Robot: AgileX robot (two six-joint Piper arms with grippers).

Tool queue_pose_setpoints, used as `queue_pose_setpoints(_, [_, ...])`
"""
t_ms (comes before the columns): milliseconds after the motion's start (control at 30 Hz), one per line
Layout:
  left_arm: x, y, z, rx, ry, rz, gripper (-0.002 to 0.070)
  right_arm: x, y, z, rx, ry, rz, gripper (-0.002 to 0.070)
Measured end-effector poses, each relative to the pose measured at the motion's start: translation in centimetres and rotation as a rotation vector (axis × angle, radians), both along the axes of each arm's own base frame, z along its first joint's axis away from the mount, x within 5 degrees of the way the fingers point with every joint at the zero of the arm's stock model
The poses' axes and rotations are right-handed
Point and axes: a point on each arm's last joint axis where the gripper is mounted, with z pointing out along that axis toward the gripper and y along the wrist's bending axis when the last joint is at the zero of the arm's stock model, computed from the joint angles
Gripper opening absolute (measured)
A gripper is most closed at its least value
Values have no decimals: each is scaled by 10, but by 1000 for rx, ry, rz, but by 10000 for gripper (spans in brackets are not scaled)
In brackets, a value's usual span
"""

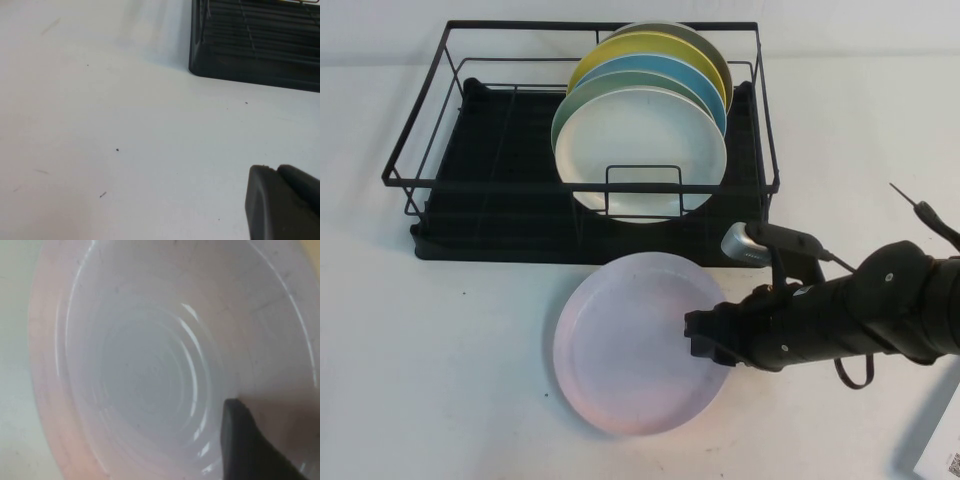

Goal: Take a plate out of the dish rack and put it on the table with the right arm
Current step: Place the plate from the table

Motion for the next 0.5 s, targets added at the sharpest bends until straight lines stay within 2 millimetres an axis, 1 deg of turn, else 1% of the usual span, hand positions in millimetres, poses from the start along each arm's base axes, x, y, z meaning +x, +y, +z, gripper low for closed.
queue_pose_setpoints(133, [0, 0, 0, 0, 0, 0, -4, 0, -1, -1, -10, -11, 4, 220])
queue_pose_setpoints(200, [0, 0, 0, 0, 0, 0, -4, 0, -1, -2, -22, -17, 17, 249])
queue_pose_setpoints(367, [0, 0, 0, 0, 0, 0, -4, 0, -2, -4, -42, -23, 35, 351])
queue_pose_setpoints(500, [0, 0, 0, 0, 0, 0, -4, 0, -2, -4, -50, -29, 44, 371])
